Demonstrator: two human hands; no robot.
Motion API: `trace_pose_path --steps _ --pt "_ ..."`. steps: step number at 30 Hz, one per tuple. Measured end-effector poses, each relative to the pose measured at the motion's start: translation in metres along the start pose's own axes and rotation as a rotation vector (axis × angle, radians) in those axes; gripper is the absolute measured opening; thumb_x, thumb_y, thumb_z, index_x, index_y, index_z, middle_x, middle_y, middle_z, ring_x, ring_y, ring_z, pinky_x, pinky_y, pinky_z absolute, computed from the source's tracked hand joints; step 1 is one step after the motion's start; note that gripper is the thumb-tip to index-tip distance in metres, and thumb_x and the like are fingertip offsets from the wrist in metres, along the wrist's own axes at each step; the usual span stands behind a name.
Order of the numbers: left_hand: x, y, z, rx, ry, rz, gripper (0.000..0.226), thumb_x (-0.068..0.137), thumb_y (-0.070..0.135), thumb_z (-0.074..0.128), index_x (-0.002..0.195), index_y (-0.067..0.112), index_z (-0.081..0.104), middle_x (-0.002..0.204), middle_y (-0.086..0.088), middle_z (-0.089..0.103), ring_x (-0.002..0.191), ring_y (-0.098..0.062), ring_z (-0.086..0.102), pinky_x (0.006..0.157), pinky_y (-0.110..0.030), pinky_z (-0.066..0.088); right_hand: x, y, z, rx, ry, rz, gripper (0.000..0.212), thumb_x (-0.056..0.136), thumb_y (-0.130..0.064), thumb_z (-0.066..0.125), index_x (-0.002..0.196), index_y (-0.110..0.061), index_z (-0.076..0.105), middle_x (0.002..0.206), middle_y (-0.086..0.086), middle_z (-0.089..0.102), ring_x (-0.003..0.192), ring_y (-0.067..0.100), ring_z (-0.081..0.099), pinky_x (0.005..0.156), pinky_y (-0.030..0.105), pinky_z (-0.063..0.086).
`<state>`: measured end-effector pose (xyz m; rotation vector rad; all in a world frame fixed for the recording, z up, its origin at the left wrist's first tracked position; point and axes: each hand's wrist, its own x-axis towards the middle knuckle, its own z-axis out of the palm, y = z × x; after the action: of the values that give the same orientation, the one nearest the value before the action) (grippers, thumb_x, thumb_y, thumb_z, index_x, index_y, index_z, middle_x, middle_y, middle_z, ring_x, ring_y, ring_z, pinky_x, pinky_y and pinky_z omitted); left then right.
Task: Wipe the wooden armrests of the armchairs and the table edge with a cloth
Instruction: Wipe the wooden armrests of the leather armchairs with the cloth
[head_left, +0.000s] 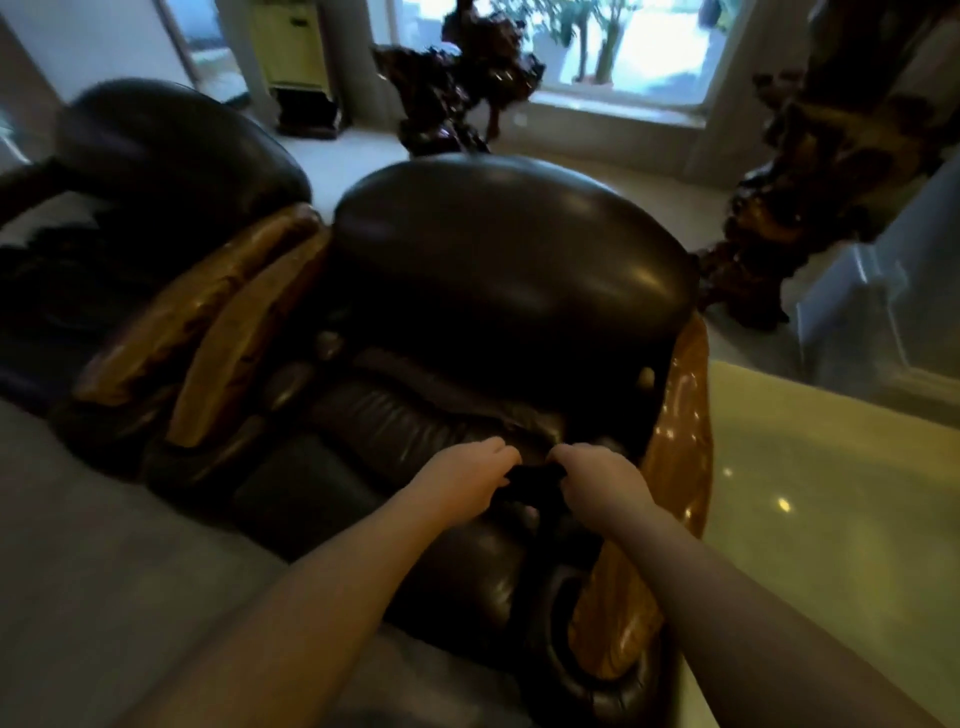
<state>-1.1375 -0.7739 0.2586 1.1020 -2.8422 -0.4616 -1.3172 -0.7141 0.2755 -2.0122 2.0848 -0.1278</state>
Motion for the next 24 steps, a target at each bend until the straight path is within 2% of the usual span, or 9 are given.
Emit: trace_pose_path --steps 6,8,11,15,17,19,24 --pt "-0.097 -0.098 -0.049 -0.001 0.092 -0.185 0.024 0.093 0.028 0.051 0.117 0.027 0.049 0.105 0.008 0.054 0.078 -0.005 0.05 0.064 -0.02 0.038 0.039 -0.141 0.007 -0.072 0.055 -0.128 0.022 0.087 -0.021 0.058 0.107 -0.031 0.061 0.09 -0.01 0.06 0.076 0.008 0.058 0.065 0.025 0.052" --pt "-0.139 -0.134 -0.068 0.005 0.109 -0.242 0.023 0.094 0.027 0.05 0.117 0.026 0.05 0.106 0.007 0.055 0.079 -0.007 0.051 0.064 -0.023 0.041 0.048 -0.196 0.014 -0.05 0.038 -0.164 0.019 0.088 -0.022 0.056 0.104 -0.031 0.061 0.088 -0.011 0.06 0.075 0.008 0.058 0.064 0.027 0.052" --pt "-0.201 -0.186 -0.097 0.0 0.12 -0.331 0.028 0.095 0.026 0.048 0.123 0.024 0.05 0.11 0.003 0.055 0.091 -0.015 0.058 0.076 -0.032 0.05 0.061 -0.277 0.026 0.002 0.013 -0.231 0.021 0.089 -0.024 0.055 0.107 -0.031 0.061 0.093 -0.009 0.062 0.082 0.012 0.06 0.067 0.028 0.051" --pt "-0.281 -0.251 -0.132 -0.035 0.152 -0.446 0.029 0.096 0.025 0.047 0.125 0.023 0.051 0.113 0.003 0.056 0.098 -0.017 0.057 0.084 -0.036 0.05 0.073 -0.381 0.041 0.078 -0.039 -0.331 0.023 0.091 -0.023 0.053 0.112 -0.028 0.06 0.101 -0.004 0.064 0.089 0.015 0.061 0.075 0.035 0.054" --pt "-0.311 -0.281 -0.143 -0.056 0.165 -0.513 0.028 0.095 0.024 0.049 0.123 0.024 0.053 0.114 0.003 0.056 0.1 -0.016 0.056 0.086 -0.035 0.049 0.083 -0.424 0.048 0.104 -0.083 -0.379 0.023 0.091 -0.021 0.053 0.113 -0.028 0.06 0.101 -0.005 0.064 0.091 0.015 0.061 0.076 0.033 0.055" --pt "-0.331 -0.31 -0.152 -0.082 0.175 -0.565 0.027 0.094 0.025 0.05 0.12 0.026 0.055 0.113 0.005 0.057 0.098 -0.013 0.056 0.085 -0.031 0.048 0.098 -0.46 0.053 0.106 -0.111 -0.419 0.024 0.091 -0.02 0.053 0.112 -0.028 0.06 0.102 -0.005 0.063 0.093 0.016 0.061 0.073 0.028 0.052" --pt "-0.348 -0.375 -0.155 -0.1 0.193 -0.646 0.023 0.094 0.025 0.051 0.116 0.027 0.057 0.106 0.007 0.057 0.09 -0.009 0.055 0.074 -0.024 0.044 0.143 -0.516 0.071 0.094 -0.157 -0.472 0.02 0.091 -0.022 0.054 0.11 -0.026 0.061 0.102 -0.004 0.063 0.091 0.014 0.061 0.077 0.031 0.054"
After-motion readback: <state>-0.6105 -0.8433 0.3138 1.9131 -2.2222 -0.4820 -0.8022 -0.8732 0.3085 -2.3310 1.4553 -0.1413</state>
